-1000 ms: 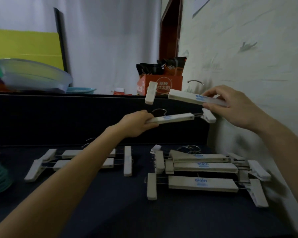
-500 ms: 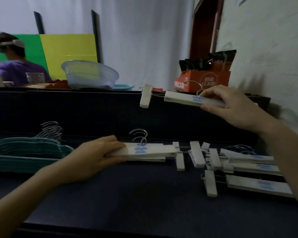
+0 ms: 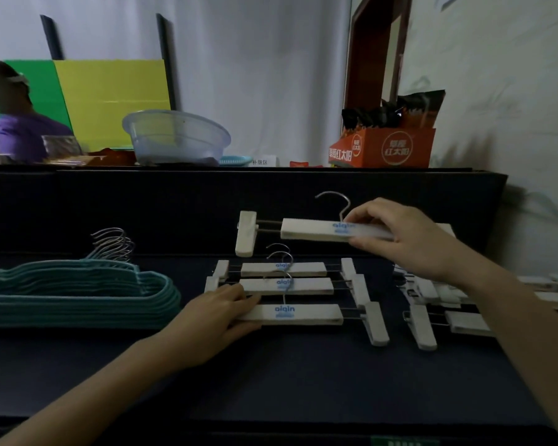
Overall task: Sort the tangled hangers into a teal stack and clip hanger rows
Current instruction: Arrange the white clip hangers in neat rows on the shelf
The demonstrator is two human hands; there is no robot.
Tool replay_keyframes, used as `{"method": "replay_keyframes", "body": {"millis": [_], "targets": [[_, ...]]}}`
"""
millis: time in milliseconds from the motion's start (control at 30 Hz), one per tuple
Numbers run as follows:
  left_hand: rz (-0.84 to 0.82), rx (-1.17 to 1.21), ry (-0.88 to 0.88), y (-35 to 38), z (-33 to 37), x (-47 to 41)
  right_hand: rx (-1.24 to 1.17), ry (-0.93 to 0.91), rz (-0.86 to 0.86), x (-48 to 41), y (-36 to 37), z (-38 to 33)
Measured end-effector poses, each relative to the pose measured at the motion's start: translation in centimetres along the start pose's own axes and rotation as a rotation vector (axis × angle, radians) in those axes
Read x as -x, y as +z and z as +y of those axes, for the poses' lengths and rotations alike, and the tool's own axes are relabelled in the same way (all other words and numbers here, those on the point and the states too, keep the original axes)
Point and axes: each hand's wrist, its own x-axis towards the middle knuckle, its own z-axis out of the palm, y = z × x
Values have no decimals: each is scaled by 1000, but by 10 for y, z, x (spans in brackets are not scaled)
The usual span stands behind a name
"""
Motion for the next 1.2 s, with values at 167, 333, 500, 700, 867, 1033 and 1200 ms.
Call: {"method": "replay_keyframes", "body": {"millis": [167,333,500,700,867,1033,1200], "targets": [[13,5,-16,3,-1,-10,-25,-2,-42,17,21,-18],[76,80,8,10,-11,-12,-48,-6,-63,35,34,-34],[-52,205,-50,-4,-20,-24,-36,-11,-131,59,52,-48],[132,527,-154,-34,-25,-6,14,-13,-192,82,75,-58],[149,441,-138,-38,-14,-10,45,-13,-165,79,96,-60],[182,405,-166,-42,-13,-13,102,-41,-91,64,105,-54],[182,373,-147,-43,-8,-18,111,-57,-77,58,107,-50]]}}
